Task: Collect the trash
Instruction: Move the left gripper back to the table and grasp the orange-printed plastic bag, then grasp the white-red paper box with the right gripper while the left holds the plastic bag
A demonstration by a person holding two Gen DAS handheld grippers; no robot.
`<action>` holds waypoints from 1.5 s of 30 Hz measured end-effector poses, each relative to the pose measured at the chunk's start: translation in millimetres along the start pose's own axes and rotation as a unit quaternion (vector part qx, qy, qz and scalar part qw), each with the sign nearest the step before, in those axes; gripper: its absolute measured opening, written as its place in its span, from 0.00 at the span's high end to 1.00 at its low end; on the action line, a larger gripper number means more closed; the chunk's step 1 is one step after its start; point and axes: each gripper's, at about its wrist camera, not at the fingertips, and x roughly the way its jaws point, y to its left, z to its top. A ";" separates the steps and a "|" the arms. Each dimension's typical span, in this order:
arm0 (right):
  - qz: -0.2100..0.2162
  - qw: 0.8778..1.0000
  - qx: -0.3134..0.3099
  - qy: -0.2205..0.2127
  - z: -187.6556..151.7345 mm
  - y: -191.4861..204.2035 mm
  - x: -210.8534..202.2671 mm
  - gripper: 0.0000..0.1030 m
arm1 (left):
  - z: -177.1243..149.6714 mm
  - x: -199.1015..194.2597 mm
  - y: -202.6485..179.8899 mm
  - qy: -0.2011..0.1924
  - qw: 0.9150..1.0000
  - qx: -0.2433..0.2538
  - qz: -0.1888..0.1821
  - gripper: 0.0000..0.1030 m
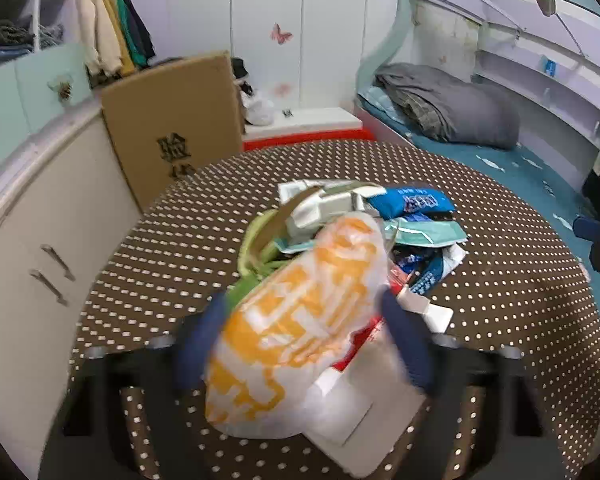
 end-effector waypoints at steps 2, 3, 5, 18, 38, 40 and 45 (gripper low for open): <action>-0.002 1.000 0.002 0.002 -1.1 -1.1 0.5 0.06 | -0.3 -1.5 0.7 -0.005 1.000 -0.012 -0.014 0.46; -0.002 1.000 0.003 0.003 -1.6 -2.0 0.5 0.06 | -0.8 -3.2 1.2 -0.008 1.000 -0.019 -0.017 0.48; -0.001 1.000 0.004 0.007 -3.0 -2.4 2.5 0.06 | -4.6 -11.2 3.1 -0.020 0.999 -0.039 -0.018 0.49; 0.064 0.983 -0.146 0.090 -22.2 62.1 50.5 0.06 | -53.9 -86.8 34.4 -0.059 0.984 -0.163 0.036 0.49; 0.190 0.892 -0.366 0.183 -30.8 147.3 105.2 0.38 | -114.1 -102.9 54.7 -0.032 0.963 -0.261 0.063 0.49; 0.174 0.894 -0.369 0.185 -31.4 149.9 111.2 0.32 | -115.7 -102.6 55.0 -0.032 0.961 -0.266 0.063 0.49; 0.156 0.900 -0.371 0.171 -36.6 150.9 119.4 0.37 | -114.7 -103.5 54.1 -0.033 0.960 -0.272 0.061 0.49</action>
